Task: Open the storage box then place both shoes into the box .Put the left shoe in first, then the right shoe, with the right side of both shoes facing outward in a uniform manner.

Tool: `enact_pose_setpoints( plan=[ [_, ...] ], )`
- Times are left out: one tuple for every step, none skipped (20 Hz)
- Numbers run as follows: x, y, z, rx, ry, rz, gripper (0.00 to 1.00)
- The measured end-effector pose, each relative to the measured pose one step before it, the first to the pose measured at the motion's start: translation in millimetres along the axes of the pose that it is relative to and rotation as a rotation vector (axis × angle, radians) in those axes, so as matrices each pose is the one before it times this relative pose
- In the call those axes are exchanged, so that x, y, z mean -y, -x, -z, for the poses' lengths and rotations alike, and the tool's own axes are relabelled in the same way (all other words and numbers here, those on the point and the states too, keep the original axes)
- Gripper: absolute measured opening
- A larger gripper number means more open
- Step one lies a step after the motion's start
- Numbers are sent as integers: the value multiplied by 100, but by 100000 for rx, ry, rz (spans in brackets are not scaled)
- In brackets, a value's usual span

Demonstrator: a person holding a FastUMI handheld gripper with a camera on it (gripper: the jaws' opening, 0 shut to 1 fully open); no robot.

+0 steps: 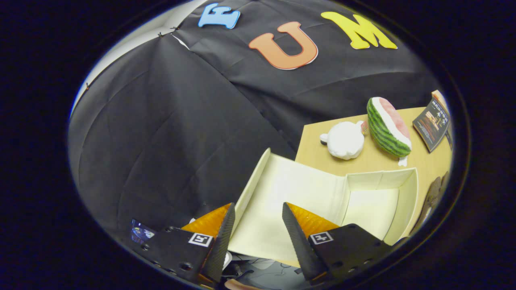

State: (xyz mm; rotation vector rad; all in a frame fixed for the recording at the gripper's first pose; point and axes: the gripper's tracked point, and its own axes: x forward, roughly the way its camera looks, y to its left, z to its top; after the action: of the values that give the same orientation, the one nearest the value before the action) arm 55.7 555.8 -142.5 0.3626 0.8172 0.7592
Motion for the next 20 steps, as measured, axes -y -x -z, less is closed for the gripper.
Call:
enact_pose_setpoints(
  plan=[
    [224, 269, -147, 276, 108, -343, 72],
    [600, 385, -3, 187, 288, 1260, 83],
    [586, 587, 35, 489, -278, 740, 92],
    [826, 652, -16, 233, 119, 1251, 93],
    [977, 630, -58, 227, 868, 942, 95],
    [1199, 593, 46, 59, 596, 589, 95],
    [1407, 776, 68, -86, 301, 1556, 96],
    [1711, 716, 114, 104, 602, 2317, 96],
    [2015, 792, 97, -413, 1014, 2524, 96],
    [1964, 823, 297, -320, 771, 2193, 96],
    [2050, 910, 270, -459, 874, 1939, 96],
    [2237, 773, 209, -18, 423, 2201, 96],
    [2577, 714, 234, -131, 309, 2518, 96],
    [2357, 566, 475, -475, -291, 2429, 96],
    [2442, 657, 452, -758, -729, 2228, 96],
    [2234, 679, 535, -1184, -670, 2078, 96],
    [2479, 489, 519, -1172, -695, 2087, 96],
    [2168, 146, 492, -1209, -499, 1955, 96],
    [1993, 390, 914, -1549, -432, 2192, 96],
    [2077, -67, 721, -1700, -701, 1806, 96]
  ],
)
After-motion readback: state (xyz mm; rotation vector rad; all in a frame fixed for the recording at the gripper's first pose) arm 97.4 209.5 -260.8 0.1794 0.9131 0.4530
